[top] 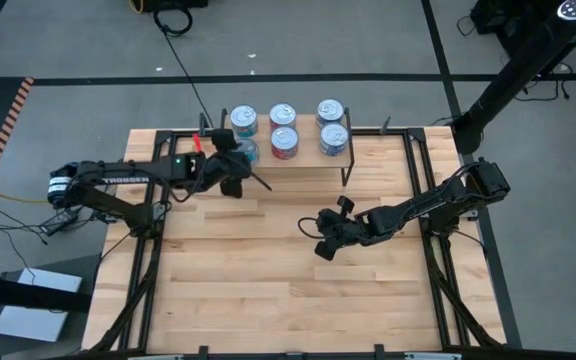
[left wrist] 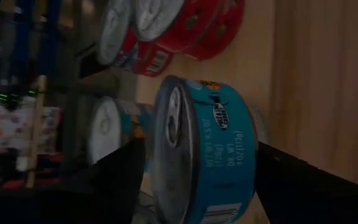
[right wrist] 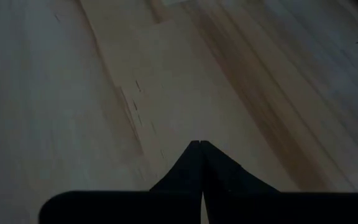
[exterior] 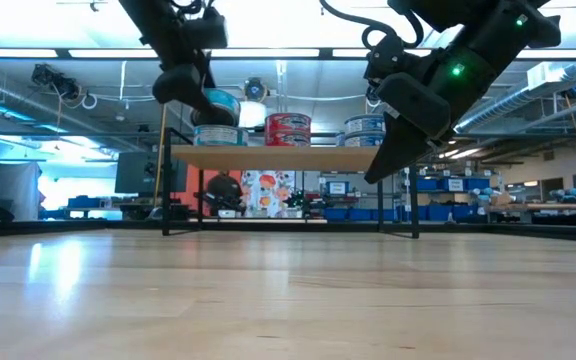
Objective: Stack canned seafood by type on shelf
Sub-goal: Stack the yellow blue tuna can on top of the other yellow blue tuna can on the shelf
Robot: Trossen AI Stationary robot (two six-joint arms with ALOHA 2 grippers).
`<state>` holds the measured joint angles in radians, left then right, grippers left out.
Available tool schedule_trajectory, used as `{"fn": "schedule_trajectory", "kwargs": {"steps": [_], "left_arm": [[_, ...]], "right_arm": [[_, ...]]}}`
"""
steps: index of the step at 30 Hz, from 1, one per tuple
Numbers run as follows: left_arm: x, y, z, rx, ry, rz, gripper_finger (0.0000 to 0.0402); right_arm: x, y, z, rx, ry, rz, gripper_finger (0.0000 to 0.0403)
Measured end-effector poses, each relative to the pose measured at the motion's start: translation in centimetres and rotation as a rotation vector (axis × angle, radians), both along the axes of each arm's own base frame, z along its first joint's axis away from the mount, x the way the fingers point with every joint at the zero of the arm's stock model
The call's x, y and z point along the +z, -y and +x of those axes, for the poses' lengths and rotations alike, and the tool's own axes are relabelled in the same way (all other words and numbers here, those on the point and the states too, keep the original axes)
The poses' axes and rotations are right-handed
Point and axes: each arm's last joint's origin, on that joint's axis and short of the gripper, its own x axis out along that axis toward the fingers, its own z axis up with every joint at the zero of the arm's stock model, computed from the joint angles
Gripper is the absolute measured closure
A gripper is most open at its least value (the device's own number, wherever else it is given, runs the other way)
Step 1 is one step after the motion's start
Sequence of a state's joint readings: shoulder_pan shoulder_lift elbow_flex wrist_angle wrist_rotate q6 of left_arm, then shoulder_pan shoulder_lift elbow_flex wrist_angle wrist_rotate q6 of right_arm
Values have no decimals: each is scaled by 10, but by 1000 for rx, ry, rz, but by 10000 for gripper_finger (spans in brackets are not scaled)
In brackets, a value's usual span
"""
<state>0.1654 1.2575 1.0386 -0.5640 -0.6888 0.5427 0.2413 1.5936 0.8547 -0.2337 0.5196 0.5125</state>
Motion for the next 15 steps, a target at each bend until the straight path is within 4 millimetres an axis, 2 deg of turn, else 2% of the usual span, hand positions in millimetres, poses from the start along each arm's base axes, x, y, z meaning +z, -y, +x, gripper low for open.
{"fn": "schedule_trajectory", "kwargs": {"steps": [15], "left_arm": [[-3, -21, -8, 76, 47, -146, 122]], "right_arm": [[0, 0, 0, 9, -3, 13, 394]]}}
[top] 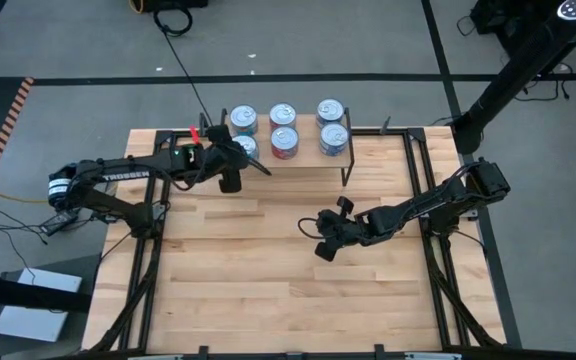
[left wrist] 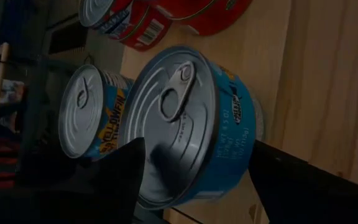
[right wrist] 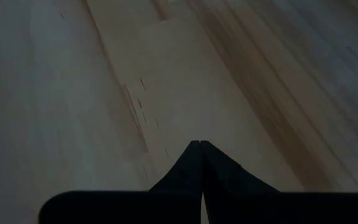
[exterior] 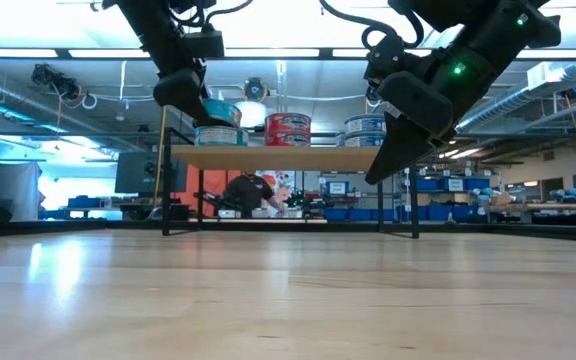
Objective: Stack canned seafood by type on shelf
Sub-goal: Stack the yellow blue tuna can on top of the other yellow blue tuna can on the shelf
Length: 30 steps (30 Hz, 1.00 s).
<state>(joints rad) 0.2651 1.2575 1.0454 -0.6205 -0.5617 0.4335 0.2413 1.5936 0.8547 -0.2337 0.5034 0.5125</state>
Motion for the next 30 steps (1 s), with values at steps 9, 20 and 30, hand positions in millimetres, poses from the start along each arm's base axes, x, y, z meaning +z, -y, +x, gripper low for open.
{"fn": "schedule_trajectory", "kwargs": {"steps": [9, 20, 30], "left_arm": [[0, -2, -1, 18, 11, -7, 122], [-2, -8, -5, 81, 17, -36, 122], [14, -8, -6, 88, 33, -37, 122]], "right_arm": [[0, 0, 0, 1, 0, 2, 394], [0, 0, 0, 9, -3, 14, 394], [0, -1, 0, 17, -5, 24, 394]]}}
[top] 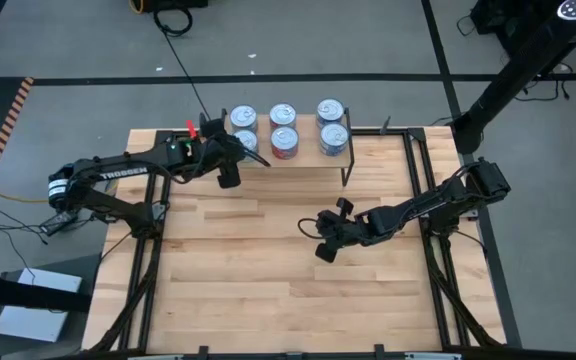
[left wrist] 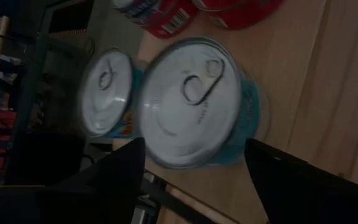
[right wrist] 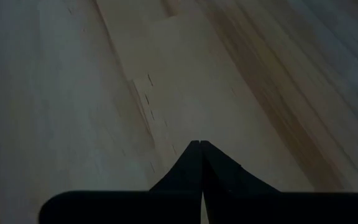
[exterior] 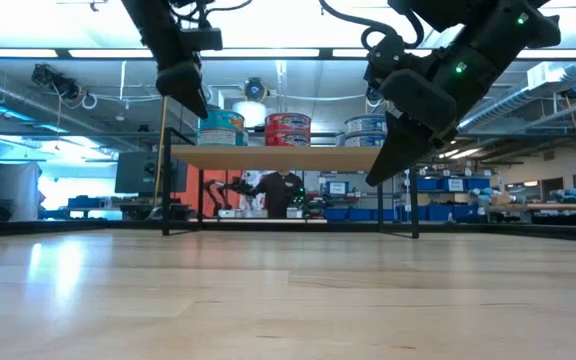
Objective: Stack canned seafood by type on shelf
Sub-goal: Stack the yellow blue tuna can on top of the other yellow blue tuna can on the shelf, then return to Home Position
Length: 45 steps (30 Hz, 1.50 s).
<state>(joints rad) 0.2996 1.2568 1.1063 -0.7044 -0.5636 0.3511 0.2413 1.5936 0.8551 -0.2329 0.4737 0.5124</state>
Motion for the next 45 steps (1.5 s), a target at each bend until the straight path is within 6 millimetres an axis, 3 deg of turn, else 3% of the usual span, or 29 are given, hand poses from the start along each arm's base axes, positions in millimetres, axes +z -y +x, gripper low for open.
{"fn": "schedule_trajectory", "kwargs": {"steps": [5, 10, 20, 34, 45], "left_arm": [[25, 1, -2, 26, 52, -8, 123], [25, 2, -1, -11, 79, -70, 160], [-2, 19, -10, -189, 266, -133, 388], [-41, 49, -25, -449, 692, -143, 398], [-66, 52, -29, -525, 809, -145, 399]], "right_arm": [[0, 0, 0, 29, -12, 13, 394], [0, -1, 0, 61, -24, -7, 394], [20, -1, -11, 145, -29, -80, 395], [29, 16, -9, 214, -35, -153, 396], [21, 28, -5, 356, 42, -157, 397]]}}
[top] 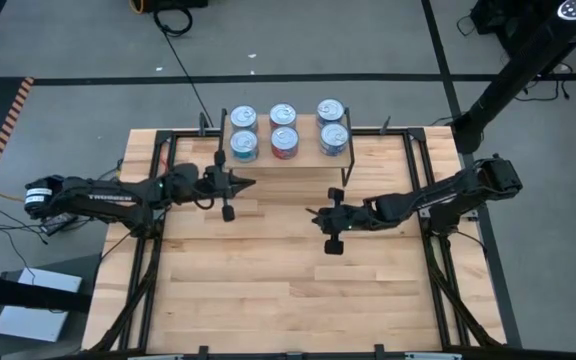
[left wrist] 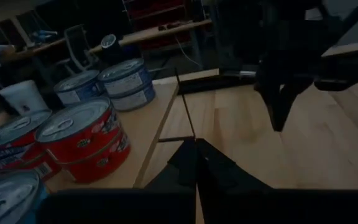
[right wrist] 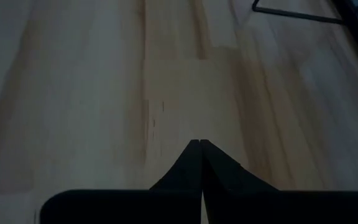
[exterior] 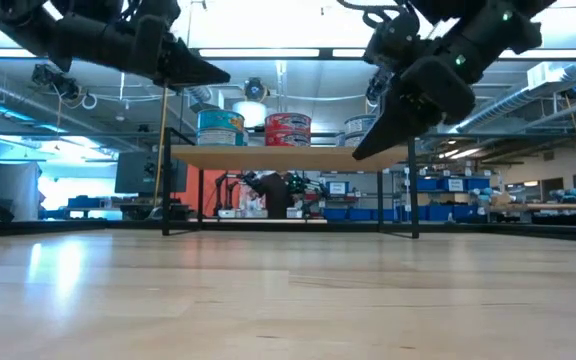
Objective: Stack canned seafood by type on shelf
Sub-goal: Return to Home Position
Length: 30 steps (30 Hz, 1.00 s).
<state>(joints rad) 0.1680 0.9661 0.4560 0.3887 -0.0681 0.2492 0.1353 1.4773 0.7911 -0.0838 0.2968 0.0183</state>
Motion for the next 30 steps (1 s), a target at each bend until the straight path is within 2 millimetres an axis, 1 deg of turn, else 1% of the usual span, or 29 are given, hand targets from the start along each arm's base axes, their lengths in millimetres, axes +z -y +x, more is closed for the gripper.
{"fn": "schedule_trajectory", "kwargs": {"steps": [4, 7, 10, 13, 17, 21, 23, 26, 30], "left_arm": [[-6, 1, -1, -17, -6, -19, 400], [-6, 1, -1, -19, -4, -23, 400], [-6, 1, -1, -19, -2, -24, 400], [-5, 1, -1, -19, 6, -22, 399], [-4, 1, -1, -19, 20, -20, 395], [-2, 1, -1, -19, 33, -19, 394], [-2, 1, -1, -25, 39, -19, 394], [-3, 2, -3, -44, 97, -25, 393], [-15, 3, -7, -51, 149, -31, 396]], "right_arm": [[-7, 7, -5, 22, 42, 17, 397], [-3, 11, -14, 48, 107, 13, 397], [1, 16, -29, 66, 189, 12, 397], [1, 22, -50, 82, 268, 29, 397], [-4, 29, -78, 102, 365, 64, 398], [-9, 35, -103, 81, 439, 81, 399], [-11, 37, -113, 66, 470, 84, 399], [-12, 40, -126, 46, 520, 93, 400], [-16, 40, -140, 34, 569, 89, 400]]}}
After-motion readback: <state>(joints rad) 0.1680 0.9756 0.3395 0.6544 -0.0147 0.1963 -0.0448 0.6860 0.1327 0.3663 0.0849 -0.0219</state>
